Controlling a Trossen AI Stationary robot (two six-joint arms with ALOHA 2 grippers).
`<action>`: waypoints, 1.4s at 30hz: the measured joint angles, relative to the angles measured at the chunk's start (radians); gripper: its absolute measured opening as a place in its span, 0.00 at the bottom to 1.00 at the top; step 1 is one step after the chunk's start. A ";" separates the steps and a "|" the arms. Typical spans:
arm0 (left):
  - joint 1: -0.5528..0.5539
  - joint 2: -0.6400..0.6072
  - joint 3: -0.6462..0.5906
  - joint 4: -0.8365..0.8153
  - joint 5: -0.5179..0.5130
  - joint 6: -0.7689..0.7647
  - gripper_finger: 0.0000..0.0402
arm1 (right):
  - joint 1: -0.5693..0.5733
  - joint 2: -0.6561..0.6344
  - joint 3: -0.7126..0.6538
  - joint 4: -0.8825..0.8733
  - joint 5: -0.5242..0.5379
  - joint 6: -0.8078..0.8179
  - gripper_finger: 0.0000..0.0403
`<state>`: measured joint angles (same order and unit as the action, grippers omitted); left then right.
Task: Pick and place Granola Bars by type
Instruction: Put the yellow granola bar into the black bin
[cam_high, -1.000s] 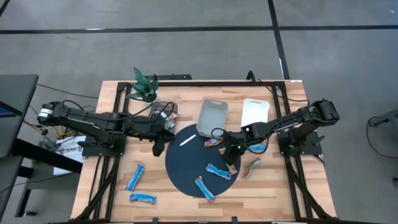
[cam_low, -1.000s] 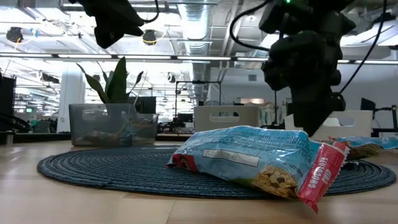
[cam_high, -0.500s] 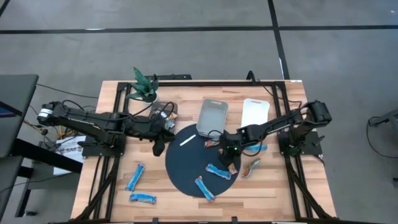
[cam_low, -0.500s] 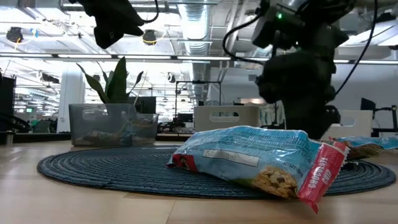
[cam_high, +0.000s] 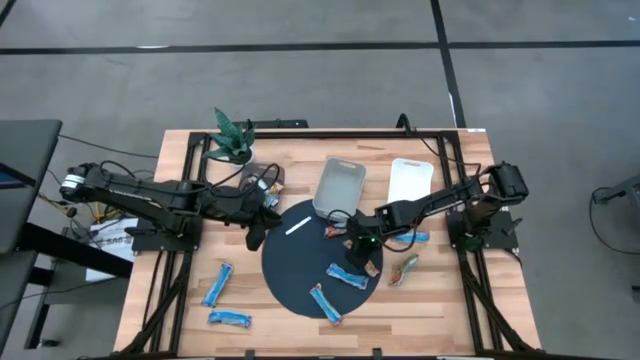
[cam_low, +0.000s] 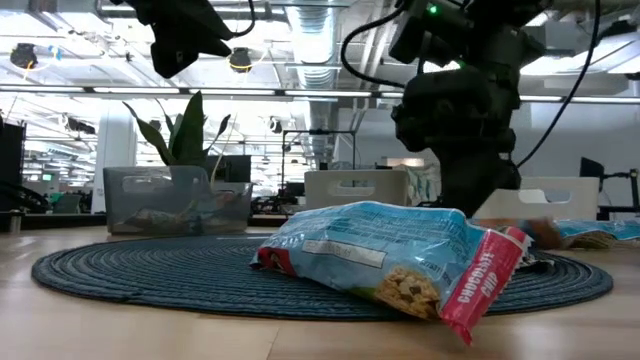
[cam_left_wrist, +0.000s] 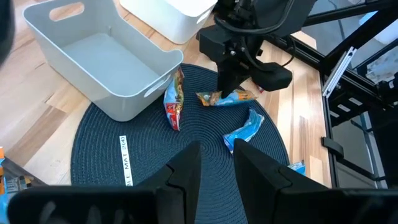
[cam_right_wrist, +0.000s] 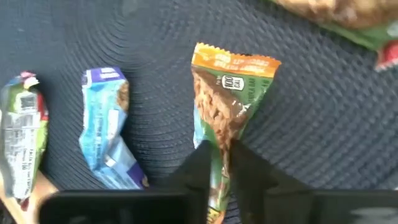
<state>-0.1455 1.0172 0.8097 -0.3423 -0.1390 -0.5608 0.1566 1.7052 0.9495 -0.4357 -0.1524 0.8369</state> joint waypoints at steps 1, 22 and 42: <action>0.000 0.000 0.000 -0.003 0.000 0.000 0.22 | 0.000 0.001 0.004 0.002 -0.001 -0.003 0.03; -0.003 -0.078 0.001 0.011 -0.088 -0.024 0.22 | -0.211 -0.011 0.471 -0.031 -0.003 -0.328 0.00; -0.002 -0.258 0.000 -0.253 -0.283 -0.096 0.22 | -0.256 0.236 0.880 -0.013 -0.085 -0.491 0.00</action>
<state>-0.1478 0.7594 0.8099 -0.5951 -0.4216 -0.6564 -0.0998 1.9410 1.8291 -0.4482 -0.2371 0.3456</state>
